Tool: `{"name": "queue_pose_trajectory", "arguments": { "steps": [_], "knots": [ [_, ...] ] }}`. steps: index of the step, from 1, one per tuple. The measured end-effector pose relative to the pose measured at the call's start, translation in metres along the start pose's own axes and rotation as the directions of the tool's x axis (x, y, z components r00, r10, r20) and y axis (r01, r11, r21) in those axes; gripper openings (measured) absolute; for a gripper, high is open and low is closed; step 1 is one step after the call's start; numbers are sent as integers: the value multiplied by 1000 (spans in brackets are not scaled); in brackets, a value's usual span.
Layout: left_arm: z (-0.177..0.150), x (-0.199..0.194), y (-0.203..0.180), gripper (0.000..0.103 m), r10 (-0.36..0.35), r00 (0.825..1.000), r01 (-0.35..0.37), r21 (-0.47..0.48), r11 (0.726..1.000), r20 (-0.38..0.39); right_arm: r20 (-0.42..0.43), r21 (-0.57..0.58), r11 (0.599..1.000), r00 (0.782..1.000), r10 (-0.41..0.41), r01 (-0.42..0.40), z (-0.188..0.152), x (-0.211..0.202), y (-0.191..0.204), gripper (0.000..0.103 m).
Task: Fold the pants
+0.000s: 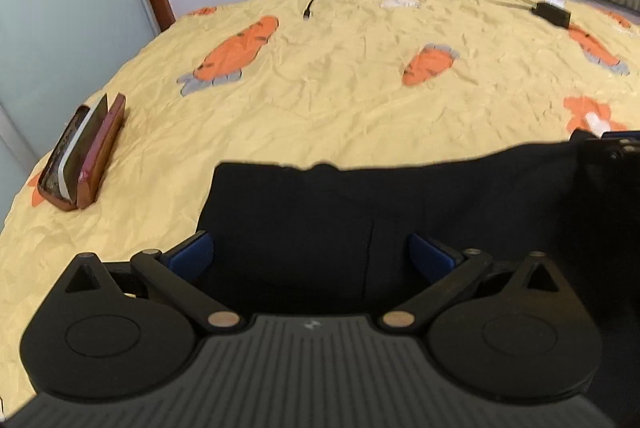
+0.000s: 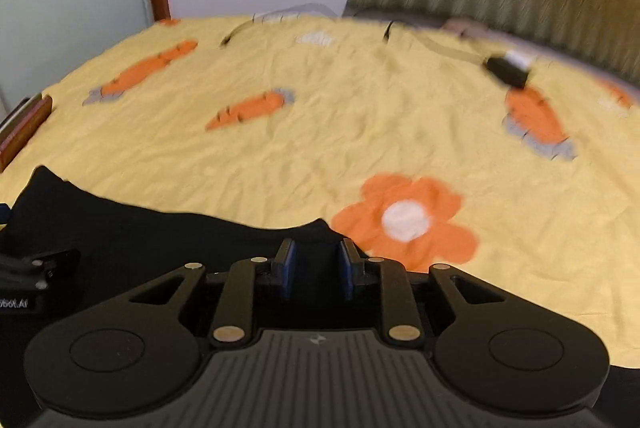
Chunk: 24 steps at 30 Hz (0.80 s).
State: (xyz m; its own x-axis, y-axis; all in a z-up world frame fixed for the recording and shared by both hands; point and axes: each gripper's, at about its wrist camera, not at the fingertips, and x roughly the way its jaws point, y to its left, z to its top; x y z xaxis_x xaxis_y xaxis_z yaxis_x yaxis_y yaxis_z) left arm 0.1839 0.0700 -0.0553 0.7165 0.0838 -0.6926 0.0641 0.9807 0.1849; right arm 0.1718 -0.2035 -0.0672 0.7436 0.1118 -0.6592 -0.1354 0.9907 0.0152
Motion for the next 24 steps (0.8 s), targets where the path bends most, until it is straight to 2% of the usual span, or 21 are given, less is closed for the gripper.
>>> {"name": "queue_pose_trajectory", "arguments": {
  "steps": [1, 3, 4, 5, 8, 9, 11, 13, 14, 16, 17, 18, 20, 21, 22, 24],
  "knots": [
    [1, 3, 1, 103, -1, 1000, 1, 1, 1000, -2, 7, -11, 999, 999, 32, -32, -1, -2, 3, 24],
    [2, 12, 0, 103, -7, 999, 7, -3, 1000, -33, -54, -35, 995, 995, 90, -92, -3, 10, 13, 24],
    [0, 13, 0, 103, -9, 999, 9, -5, 1000, -33, -79, -60, 995, 994, 74, -79, -6, 21, 18, 27],
    [-2, 11, 2, 103, -12, 1000, 12, -6, 1000, -21, -36, -78, 995, 997, 66, -69, -8, 23, 19, 27],
    [-12, -9, 10, 103, -32, 999, 32, 2, 999, 11, -49, 5, 1000, 998, 25, -25, -5, 11, 15, 28],
    [-17, -18, 14, 103, -52, 998, 52, 13, 999, 23, -47, -9, 1000, 999, 3, -3, -7, 1, 18, 29],
    [-31, -32, 18, 103, -97, 995, 95, 57, 994, 28, -27, -68, 996, 999, 47, -49, -28, -27, 27, 37],
    [-45, -38, 24, 103, -70, 997, 68, 65, 996, 29, -25, -79, 991, 994, 110, -112, -55, -55, 34, 62],
    [-49, -38, 29, 103, -81, 996, 79, 48, 996, 27, -17, -84, 987, 991, 133, -134, -69, -64, 39, 67],
    [-50, -35, 38, 103, -112, 994, 112, -1, 994, 14, -32, -145, 982, 993, 115, -118, -90, -63, 51, 76],
    [-49, -33, 42, 103, -124, 992, 124, -26, 992, 1, 20, -156, 983, 994, 103, -99, -97, -60, 53, 81],
    [-48, -36, 45, 103, -122, 992, 122, -45, 991, -4, 30, -138, 988, 996, 80, -75, -97, -57, 51, 86],
    [-50, -52, 47, 103, -109, 993, 110, -27, 994, 38, 25, -88, 996, 1000, 13, -10, -89, -66, 50, 83],
    [-53, -57, 47, 103, -101, 993, 101, -1, 995, 53, 57, -99, 995, 998, -1, 7, -88, -78, 52, 83],
    [-56, -59, 46, 103, -84, 995, 83, 24, 996, 53, 88, -120, 993, 996, 11, 0, -89, -85, 55, 83],
    [-64, -52, 47, 103, -45, 998, 44, 54, 998, 33, 52, -148, 988, 998, 42, -34, -94, -84, 61, 83]
  ]
}}
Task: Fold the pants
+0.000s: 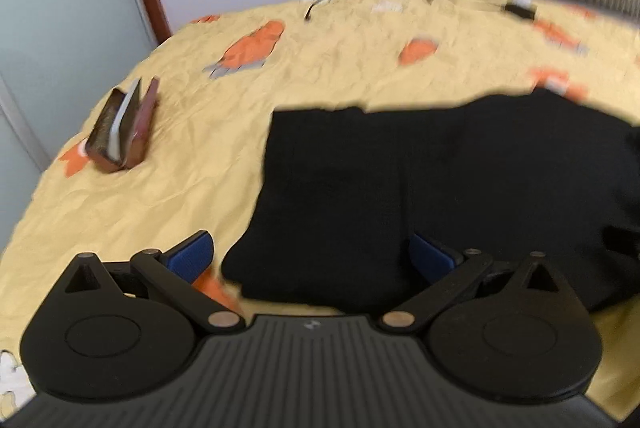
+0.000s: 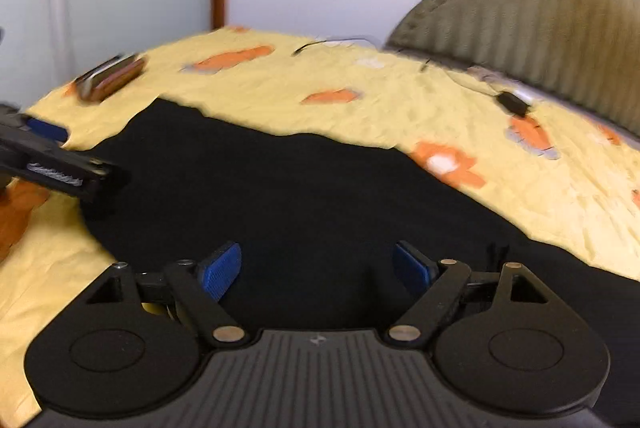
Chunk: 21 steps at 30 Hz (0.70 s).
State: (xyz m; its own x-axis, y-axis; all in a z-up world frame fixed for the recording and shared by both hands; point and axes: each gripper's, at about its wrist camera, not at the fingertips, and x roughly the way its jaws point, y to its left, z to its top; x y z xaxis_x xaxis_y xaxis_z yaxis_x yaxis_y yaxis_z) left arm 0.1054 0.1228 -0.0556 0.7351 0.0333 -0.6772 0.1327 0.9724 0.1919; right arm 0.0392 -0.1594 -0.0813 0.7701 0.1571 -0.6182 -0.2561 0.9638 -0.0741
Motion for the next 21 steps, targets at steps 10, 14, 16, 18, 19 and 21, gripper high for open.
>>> {"name": "queue_pose_trajectory", "arguments": {
  "steps": [10, 14, 16, 18, 19, 21],
  "knots": [
    [-17, -33, 71, 103, 29, 1000, -29, -239, 971, -3, 80, 12, 995, 992, -98, 98, 6, -20, 48, 96],
    [-22, -36, 103, 103, 0, 999, -17, -364, 931, -48, 193, -288, 943, 975, -113, 166, 4, -22, 116, 97],
    [-23, -40, 110, 103, 10, 999, -26, -363, 931, -46, 278, -426, 875, 954, -114, 229, -2, -22, 147, 97],
    [-24, -45, 115, 103, 25, 999, -39, -362, 931, -44, 306, -548, 801, 949, -76, 241, -5, -16, 171, 97],
    [-25, -48, 117, 103, 26, 999, -40, -366, 930, -43, 324, -603, 759, 945, -47, 244, -8, -13, 182, 96],
    [-26, -52, 123, 103, 18, 999, -32, -384, 923, -39, 354, -672, 686, 935, -33, 279, -9, -3, 200, 96]
  ]
}}
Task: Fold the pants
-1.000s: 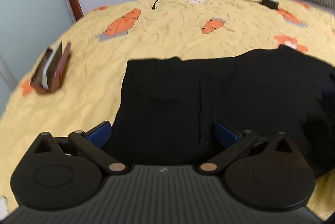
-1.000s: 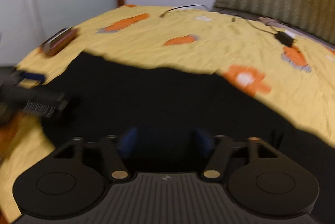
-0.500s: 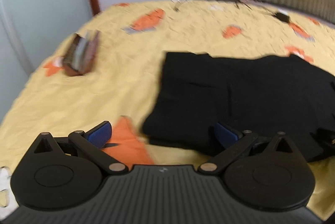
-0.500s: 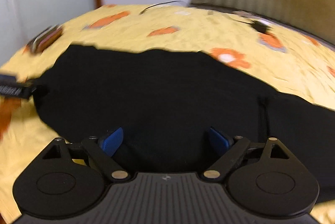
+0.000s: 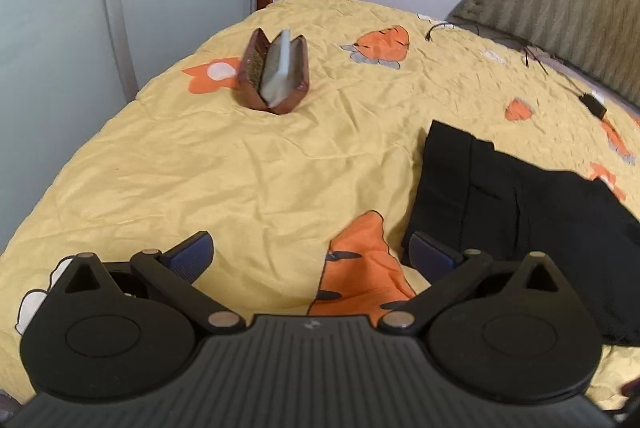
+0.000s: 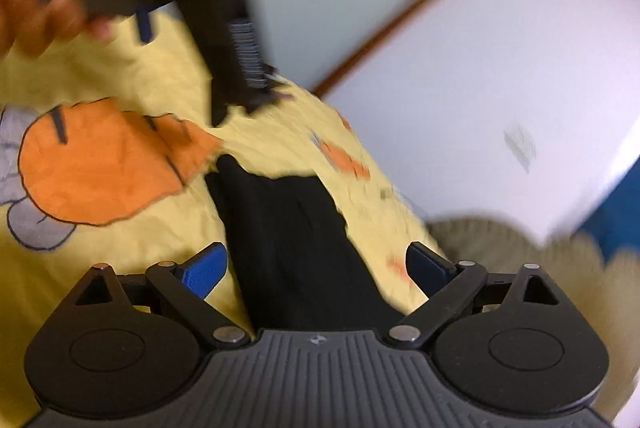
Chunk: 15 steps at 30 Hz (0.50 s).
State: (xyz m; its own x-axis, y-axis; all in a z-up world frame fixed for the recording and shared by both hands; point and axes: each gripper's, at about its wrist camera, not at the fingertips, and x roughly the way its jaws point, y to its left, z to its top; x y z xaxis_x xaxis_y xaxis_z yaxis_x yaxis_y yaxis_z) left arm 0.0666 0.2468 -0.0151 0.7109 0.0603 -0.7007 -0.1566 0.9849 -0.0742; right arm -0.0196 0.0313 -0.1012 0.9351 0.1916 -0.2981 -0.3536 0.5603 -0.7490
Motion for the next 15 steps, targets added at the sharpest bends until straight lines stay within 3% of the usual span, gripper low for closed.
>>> {"name": "queue_pose_trajectory", "arguments": {
  "steps": [3, 7, 15],
  "knots": [
    [3, 0, 4, 103, 13, 1000, -13, -8, 1000, -11, 4, -111, 994, 1000, -23, 23, 11, 16, 18, 93],
    [5, 2, 5, 103, 19, 1000, -19, -1, 1000, -17, -35, -157, 987, 999, 21, -26, 18, 37, 22, 71],
    [11, 9, 5, 103, 33, 999, -33, 7, 999, -32, -77, -209, 975, 995, 63, -78, 20, 51, 33, 60]
  ]
}}
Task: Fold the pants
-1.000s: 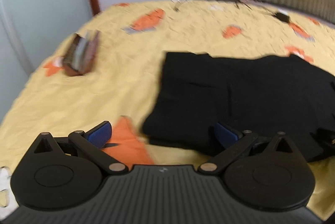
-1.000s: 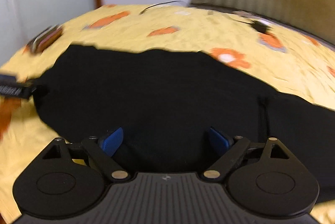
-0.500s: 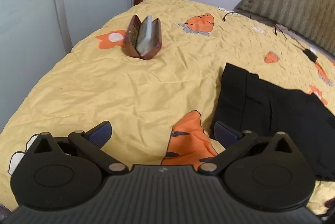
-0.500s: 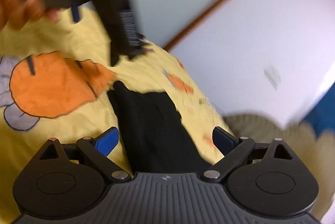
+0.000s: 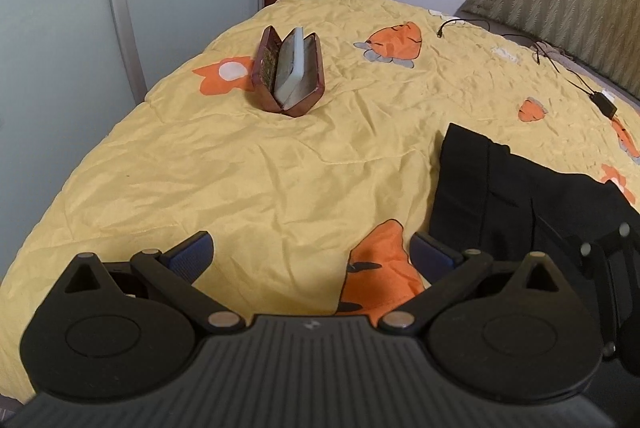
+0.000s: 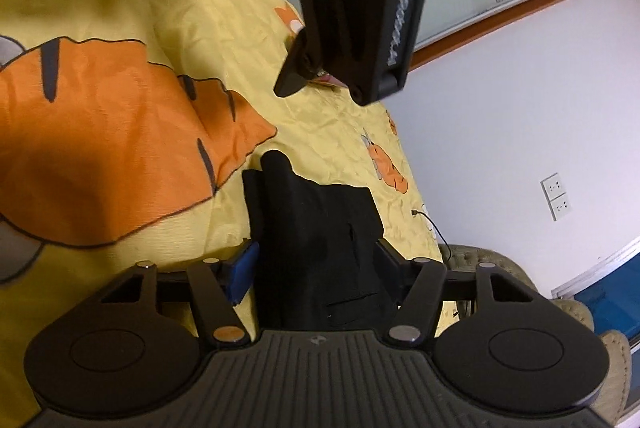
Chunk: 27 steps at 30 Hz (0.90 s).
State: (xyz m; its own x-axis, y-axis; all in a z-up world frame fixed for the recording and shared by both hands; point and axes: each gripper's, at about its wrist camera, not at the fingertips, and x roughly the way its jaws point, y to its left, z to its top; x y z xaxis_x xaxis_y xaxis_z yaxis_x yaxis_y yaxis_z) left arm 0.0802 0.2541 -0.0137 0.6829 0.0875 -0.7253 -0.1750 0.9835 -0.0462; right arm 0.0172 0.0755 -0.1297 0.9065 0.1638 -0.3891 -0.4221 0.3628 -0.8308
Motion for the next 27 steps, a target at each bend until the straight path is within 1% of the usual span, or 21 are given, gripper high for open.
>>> {"name": "queue_pose_trajectory", "arguments": {
  "steps": [4, 6, 10, 12, 13, 15, 17, 18, 19, 20, 22, 23, 24, 25, 26, 27],
  "knots": [
    [5, 5, -1, 103, -21, 1000, 21, -10, 1000, -11, 5, 32, 999, 1000, 4, -5, -1, 2, 1, 59],
    [9, 8, -4, 103, -38, 999, 38, -9, 999, -18, 2, 50, 999, 1000, -7, 7, 1, 3, 0, 59],
    [17, 7, -11, 103, -61, 998, 61, -7, 998, -16, 22, 22, 999, 999, -26, 26, 3, 1, 7, 56],
    [21, 6, -14, 103, -63, 998, 63, -1, 998, -10, 27, 8, 1000, 1000, -14, 14, 2, -6, 7, 56],
    [22, 5, -16, 103, -64, 998, 64, 6, 998, -6, 28, 12, 999, 999, -30, 30, 1, -6, 8, 56],
    [25, 6, -20, 103, -58, 998, 58, 26, 998, -8, 14, 48, 999, 1000, -22, 21, 2, -2, 3, 56],
    [26, 7, -24, 103, -50, 999, 51, 41, 998, -8, 14, 68, 997, 999, -30, 29, 2, 5, 0, 54],
    [27, 7, -25, 103, -51, 999, 51, 43, 998, -7, 10, 80, 997, 1000, -21, 20, 2, 9, -2, 44],
    [28, 7, -25, 103, -55, 998, 55, 43, 998, -5, 7, 79, 997, 1000, -2, 2, 2, 11, -2, 22],
    [29, 7, -25, 103, -65, 998, 65, 39, 997, -6, 11, 77, 997, 1000, 8, -9, 1, 12, -1, 17],
    [32, 9, -23, 103, -94, 996, 94, 16, 995, -8, 26, 95, 995, 1000, 9, -11, -4, 10, 2, 13],
    [35, 11, -21, 103, -126, 992, 126, -1, 992, -13, 34, 142, 990, 999, 21, -26, -6, 8, -2, 12],
    [37, 14, -20, 103, -162, 986, 161, -18, 987, -30, 48, 213, 975, 998, 46, -55, -9, 6, -11, 11],
    [40, 18, -19, 103, -203, 978, 200, -42, 979, -54, 65, 290, 953, 995, 75, -91, -12, 4, -21, 11],
    [42, 24, -18, 103, -253, 964, 247, -76, 966, -84, 82, 363, 923, 991, 106, -129, -16, 2, -33, 11],
    [44, 31, -16, 103, -305, 945, 291, -122, 949, -116, 96, 430, 888, 987, 132, -161, -21, 0, -44, 11]
  ]
}}
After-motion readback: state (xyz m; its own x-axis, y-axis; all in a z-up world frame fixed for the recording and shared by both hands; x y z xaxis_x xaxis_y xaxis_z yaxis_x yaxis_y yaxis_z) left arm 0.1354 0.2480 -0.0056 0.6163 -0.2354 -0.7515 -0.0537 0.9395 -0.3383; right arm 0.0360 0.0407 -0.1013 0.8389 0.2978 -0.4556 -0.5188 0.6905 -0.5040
